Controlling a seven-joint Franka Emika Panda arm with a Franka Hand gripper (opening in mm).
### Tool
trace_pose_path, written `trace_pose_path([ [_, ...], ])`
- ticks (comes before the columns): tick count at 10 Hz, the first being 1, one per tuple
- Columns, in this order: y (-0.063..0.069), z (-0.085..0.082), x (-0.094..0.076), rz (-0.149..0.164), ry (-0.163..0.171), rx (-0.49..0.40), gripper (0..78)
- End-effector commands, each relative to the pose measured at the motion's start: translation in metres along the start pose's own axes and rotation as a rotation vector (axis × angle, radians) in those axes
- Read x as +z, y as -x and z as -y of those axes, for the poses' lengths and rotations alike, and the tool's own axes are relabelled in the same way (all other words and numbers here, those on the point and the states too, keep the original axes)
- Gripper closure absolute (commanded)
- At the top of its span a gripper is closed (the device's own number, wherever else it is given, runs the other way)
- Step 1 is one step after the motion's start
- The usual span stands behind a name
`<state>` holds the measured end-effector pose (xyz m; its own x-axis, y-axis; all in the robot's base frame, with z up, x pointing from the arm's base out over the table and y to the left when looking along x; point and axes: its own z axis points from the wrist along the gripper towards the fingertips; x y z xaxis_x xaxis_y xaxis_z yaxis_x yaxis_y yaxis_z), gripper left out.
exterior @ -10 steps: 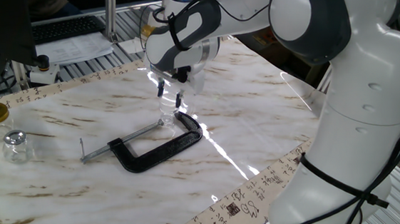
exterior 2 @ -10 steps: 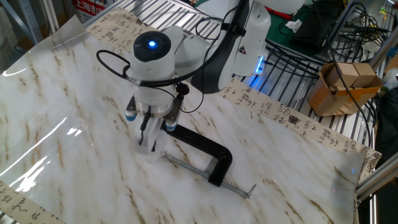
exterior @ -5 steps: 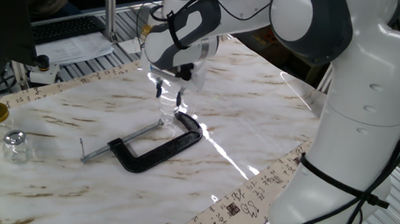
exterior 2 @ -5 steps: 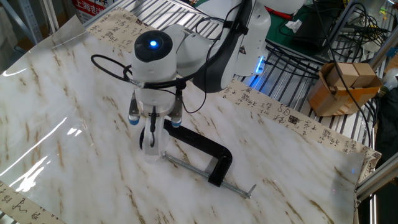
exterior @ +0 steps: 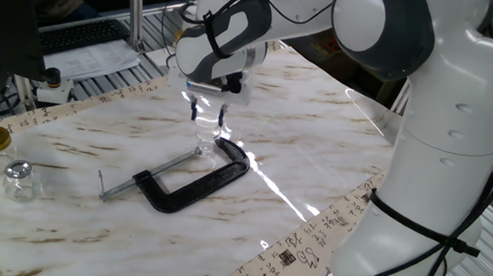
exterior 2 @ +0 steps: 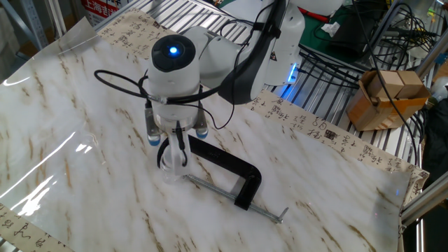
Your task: Screw the lid onto the jar
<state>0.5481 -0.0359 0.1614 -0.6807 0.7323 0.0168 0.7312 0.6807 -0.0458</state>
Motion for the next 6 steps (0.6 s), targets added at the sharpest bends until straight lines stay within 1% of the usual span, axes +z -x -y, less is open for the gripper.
trace_pose_path([
  [1,0.0211,-0.0062,-0.0131,0.068,-0.041,-0.651,76.4],
  [2,0.0262,-0.0047,-0.011,0.068,-0.038,-0.663,76.4],
  [3,0.0282,-0.0046,-0.0109,0.067,-0.037,-0.666,76.4],
  [6,0.0302,-0.0053,-0.005,0.069,-0.025,-0.664,76.4],
])
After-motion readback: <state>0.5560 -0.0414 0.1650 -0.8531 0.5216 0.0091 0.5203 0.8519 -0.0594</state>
